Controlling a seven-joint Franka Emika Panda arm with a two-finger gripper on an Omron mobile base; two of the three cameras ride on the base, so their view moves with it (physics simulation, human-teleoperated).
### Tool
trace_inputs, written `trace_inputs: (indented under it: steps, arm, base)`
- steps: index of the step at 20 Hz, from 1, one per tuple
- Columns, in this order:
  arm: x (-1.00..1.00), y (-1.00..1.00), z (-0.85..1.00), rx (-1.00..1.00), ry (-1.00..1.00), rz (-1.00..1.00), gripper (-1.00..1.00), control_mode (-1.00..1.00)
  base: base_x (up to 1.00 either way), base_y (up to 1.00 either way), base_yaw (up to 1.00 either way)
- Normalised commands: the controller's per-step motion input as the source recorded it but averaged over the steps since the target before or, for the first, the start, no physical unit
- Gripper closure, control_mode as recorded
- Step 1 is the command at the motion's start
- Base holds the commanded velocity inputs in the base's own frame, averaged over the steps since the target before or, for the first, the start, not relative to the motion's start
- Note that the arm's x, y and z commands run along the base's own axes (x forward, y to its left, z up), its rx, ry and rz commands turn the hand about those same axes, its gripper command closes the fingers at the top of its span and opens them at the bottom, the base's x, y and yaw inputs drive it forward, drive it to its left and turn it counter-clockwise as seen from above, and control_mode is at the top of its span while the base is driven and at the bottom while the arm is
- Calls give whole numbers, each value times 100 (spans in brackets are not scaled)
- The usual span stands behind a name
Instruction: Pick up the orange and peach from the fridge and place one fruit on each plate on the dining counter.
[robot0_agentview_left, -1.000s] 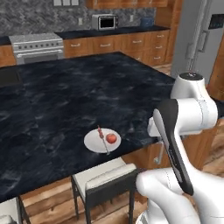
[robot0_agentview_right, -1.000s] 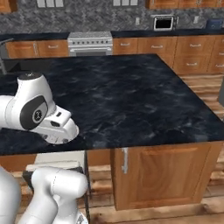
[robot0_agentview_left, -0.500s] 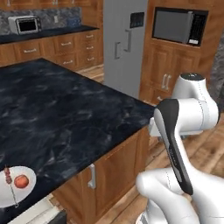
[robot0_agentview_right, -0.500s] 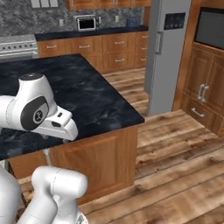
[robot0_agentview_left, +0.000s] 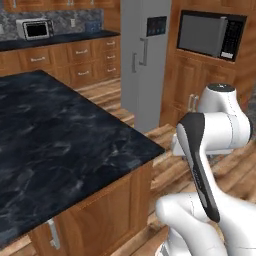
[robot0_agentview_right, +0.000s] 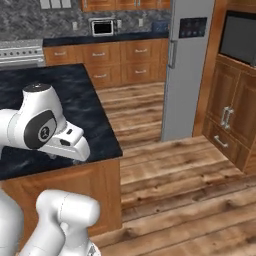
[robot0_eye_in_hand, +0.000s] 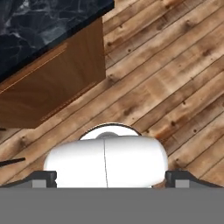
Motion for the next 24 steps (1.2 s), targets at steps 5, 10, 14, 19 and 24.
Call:
trace_inputs:
  steps: [5, 10, 14, 19, 24]
  arm:
    - [0, 0, 0, 0, 0, 0, -100, 100]
    - [0, 0, 0, 0, 0, 0, -100, 100]
    - [0, 0, 0, 0, 0, 0, -100, 100]
    - [0, 0, 0, 0, 0, 0, -100, 100]
    - [0, 0, 0, 0, 0, 0, -100, 100]
  base:
    - [48, -100, 48]
    - [35, -100, 47]
    - [31, -100, 48]
    - [27, -100, 44]
    - [30, -94, 33]
